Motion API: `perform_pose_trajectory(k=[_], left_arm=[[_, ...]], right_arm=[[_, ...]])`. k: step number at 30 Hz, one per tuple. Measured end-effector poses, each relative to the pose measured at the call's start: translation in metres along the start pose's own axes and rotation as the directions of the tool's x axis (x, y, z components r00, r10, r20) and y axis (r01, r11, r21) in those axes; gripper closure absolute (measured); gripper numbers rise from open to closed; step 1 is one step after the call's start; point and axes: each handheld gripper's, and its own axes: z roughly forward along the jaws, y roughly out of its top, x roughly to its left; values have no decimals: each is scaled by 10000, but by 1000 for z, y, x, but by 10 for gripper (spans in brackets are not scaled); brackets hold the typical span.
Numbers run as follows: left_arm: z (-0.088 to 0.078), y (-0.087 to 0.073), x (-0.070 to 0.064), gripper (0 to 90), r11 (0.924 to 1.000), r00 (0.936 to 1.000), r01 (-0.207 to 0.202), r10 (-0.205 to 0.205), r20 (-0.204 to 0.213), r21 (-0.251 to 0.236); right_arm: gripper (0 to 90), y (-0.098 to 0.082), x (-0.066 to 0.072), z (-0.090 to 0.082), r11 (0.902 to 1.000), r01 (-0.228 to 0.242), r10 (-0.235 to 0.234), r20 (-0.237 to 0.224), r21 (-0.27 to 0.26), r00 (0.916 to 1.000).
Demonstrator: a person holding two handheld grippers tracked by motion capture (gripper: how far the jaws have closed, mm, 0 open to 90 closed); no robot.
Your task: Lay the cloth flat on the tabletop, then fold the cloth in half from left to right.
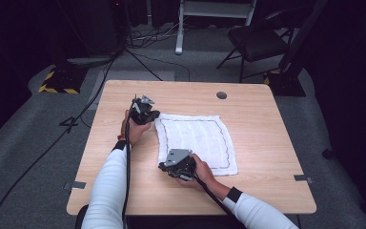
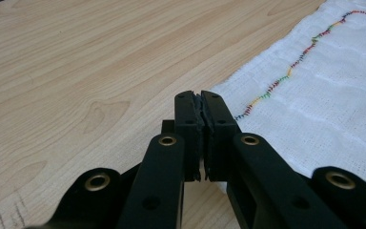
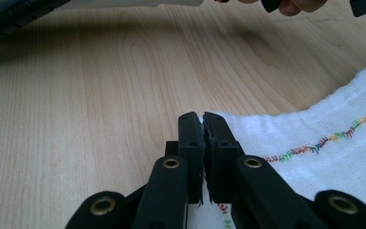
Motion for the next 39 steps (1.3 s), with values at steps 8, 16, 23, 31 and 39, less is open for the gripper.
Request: perform_pose_trajectory(k=[8, 16, 23, 31, 39], left_arm=[[-12, -2, 3, 866, 9995, 9999, 93, -96, -80, -311], [-18, 1, 3, 865, 9983, 9998, 47, -57, -167, -575], [-25, 4, 4, 865, 9956, 9996, 173, -193, -202, -916], [-23, 19, -9, 865, 9942, 9996, -121, 91, -284, -1065], [-18, 39, -27, 866, 9929, 9978, -588, 552, -375, -1035]], right_arm=[[870, 8, -1, -6, 9998, 94, -95, -24, -185, 10000], [871, 12, -5, -11, 9996, 101, -97, 122, -269, 9999], [871, 18, -7, -17, 9988, 315, -304, 296, -362, 9991], [870, 14, -11, -29, 9981, 8, 22, 489, -609, 9988], [871, 7, -17, -58, 9960, -214, 283, 792, -868, 9965]])
